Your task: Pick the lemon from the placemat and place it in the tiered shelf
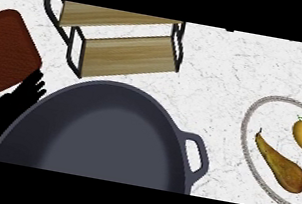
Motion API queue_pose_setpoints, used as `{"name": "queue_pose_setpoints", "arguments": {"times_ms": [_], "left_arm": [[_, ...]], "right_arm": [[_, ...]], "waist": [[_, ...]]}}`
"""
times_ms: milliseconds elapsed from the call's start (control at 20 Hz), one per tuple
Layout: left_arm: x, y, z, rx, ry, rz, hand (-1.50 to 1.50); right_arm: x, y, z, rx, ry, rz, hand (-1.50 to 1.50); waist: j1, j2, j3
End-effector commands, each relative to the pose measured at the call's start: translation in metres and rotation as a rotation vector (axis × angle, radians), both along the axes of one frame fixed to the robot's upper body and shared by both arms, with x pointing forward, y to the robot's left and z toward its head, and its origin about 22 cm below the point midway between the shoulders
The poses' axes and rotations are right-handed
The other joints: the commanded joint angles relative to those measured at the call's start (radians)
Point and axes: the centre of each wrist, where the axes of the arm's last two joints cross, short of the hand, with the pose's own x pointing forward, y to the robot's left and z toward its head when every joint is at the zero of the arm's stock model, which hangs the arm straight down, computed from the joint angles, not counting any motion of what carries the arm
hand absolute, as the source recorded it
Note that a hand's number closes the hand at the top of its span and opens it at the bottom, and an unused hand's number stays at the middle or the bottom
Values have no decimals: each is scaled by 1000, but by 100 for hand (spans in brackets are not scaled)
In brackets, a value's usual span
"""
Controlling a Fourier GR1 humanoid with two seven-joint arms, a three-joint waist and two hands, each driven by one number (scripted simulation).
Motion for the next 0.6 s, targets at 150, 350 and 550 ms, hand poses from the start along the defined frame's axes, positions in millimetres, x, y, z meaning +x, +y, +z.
{"name": "queue_pose_setpoints", "arguments": {"times_ms": [150, 350, 550], "left_arm": [[-1, -13, -21, -32, 93, -28, 0], [9, -24, -27, -36, 94, -43, 0], [18, -23, -18, -39, 85, -35, 0]], "right_arm": [[-55, -94, -9, -14, -3, 58, -150], [-53, -113, 23, -47, 61, 230, -150], [-39, -115, 46, -103, 124, 320, -150]], "waist": [[38, -12, 3], [40, -15, 0], [45, -20, -2]]}}
